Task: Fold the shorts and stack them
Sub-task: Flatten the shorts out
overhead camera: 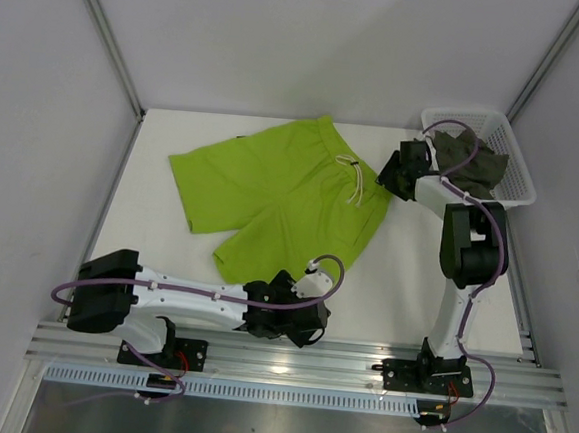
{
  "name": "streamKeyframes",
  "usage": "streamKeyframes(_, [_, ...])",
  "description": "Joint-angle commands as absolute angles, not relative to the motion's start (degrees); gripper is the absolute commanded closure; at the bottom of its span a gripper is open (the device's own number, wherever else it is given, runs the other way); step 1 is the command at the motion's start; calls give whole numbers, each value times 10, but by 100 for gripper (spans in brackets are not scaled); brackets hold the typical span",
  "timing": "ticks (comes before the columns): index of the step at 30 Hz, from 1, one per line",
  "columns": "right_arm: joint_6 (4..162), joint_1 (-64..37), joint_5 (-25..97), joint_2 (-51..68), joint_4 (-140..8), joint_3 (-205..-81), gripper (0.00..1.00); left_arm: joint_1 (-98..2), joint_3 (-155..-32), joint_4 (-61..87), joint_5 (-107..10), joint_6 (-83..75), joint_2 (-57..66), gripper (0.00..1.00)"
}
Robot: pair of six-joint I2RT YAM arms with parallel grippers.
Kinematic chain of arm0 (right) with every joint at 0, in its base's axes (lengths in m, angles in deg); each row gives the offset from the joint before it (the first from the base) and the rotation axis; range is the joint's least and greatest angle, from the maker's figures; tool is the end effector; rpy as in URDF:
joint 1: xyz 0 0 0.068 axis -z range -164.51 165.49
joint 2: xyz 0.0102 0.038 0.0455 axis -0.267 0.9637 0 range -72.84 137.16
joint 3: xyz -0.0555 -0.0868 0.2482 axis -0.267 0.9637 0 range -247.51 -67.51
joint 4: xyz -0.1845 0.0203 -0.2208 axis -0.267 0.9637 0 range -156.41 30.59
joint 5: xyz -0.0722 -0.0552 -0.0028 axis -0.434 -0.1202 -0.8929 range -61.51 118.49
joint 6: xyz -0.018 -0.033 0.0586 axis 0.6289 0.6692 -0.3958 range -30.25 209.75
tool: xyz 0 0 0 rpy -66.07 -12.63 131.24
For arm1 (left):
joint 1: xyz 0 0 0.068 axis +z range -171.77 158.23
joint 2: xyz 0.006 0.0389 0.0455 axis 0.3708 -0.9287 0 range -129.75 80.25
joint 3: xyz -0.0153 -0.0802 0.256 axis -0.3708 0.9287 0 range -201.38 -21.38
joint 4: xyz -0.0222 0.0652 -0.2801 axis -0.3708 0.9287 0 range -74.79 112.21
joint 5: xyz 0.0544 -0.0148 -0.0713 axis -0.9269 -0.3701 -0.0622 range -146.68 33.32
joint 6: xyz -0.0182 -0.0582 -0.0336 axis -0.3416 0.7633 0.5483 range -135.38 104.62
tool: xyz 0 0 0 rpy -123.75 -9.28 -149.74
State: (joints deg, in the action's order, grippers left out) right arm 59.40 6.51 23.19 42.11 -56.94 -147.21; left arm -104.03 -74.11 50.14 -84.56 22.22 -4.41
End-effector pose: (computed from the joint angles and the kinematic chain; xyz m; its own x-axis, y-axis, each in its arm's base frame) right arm 0.4751 0.0697 0.1483 -0.6455 0.4075 -0.6460 0.2731 0.9130 0.3029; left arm 0.0678 -0.3021 0.1642 -0.6174 0.5383 -0.5736 0.5988 0.7945 0.1011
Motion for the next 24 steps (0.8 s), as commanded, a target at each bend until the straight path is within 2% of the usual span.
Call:
streamKeyframes(1, [603, 70, 237, 441, -568, -1497, 42, -1046, -760, 503, -841, 238, -44, 1])
streamKeyframes(16, [606, 68, 212, 445, -535, -1485, 45, -1050, -751, 498, -831, 238, -41, 1])
streamKeyframes(21, [613, 61, 191, 417, -540, -1463, 37, -1053, -748, 493, -828, 238, -40, 1])
streamKeyframes(24, [615, 63, 190, 412, -539, -1456, 36, -1054, -749, 489, -827, 237, -42, 1])
